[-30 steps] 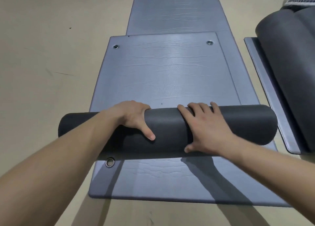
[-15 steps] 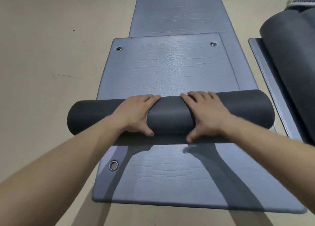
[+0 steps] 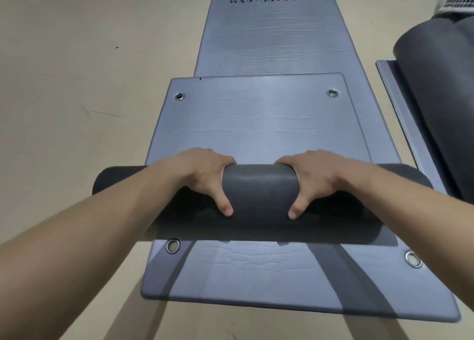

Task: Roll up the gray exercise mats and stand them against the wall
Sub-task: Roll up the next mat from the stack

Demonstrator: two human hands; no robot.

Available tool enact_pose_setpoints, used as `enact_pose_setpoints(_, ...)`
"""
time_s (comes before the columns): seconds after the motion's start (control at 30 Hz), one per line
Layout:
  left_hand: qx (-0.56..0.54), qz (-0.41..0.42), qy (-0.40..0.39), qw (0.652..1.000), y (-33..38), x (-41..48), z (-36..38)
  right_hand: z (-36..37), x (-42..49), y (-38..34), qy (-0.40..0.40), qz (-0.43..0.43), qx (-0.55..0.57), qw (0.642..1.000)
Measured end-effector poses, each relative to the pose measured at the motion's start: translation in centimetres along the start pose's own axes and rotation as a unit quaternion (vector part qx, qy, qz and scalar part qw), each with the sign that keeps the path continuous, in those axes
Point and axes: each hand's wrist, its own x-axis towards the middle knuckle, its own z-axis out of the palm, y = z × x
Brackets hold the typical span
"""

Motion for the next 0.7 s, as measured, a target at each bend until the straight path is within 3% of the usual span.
enact_pose_setpoints(0.13,-0.073,0.009,-0.012,0.997,-0.3,0.3,0.0,6.9,-2.0,-1.7,0.234,0.035,-0.124,0.964)
enact_pose_setpoints(0.2,-0.091,0.010,-0.005,0.996,-0.6,0.5,-0.1,8.8,-1.5,-1.9,0.292,0.031,-0.144,0.945)
enact_pose_setpoints(0.27,-0.070,0.012,0.064,0.995,-0.8,-0.3,0.2,8.4,-0.9,-1.7,0.291,0.026,-0.144,0.945)
enact_pose_setpoints(0.37,0.022,0.018,0.224,0.974,-0.5,-1.8,2.5,4.1,0.4,-1.1,0.196,0.036,-0.129,0.971)
enact_pose_setpoints(0.47,0.139,0.004,0.253,0.957,0.2,-1.0,5.9,-0.2,2.8,-0.1,0.107,0.028,-0.068,0.992)
enact_pose_setpoints(0.53,0.118,0.008,0.265,0.957,-0.4,0.6,5.2,-0.2,3.8,0.0,0.137,0.030,-0.062,0.988)
enact_pose_setpoints(0.63,0.057,0.038,0.226,0.972,-1.9,2.2,1.7,4.2,3.6,-0.7,0.268,0.056,-0.140,0.952)
enact_pose_setpoints(0.7,0.069,0.028,0.232,0.970,-2.0,2.7,1.9,6.3,3.8,-0.5,0.304,0.049,-0.177,0.935)
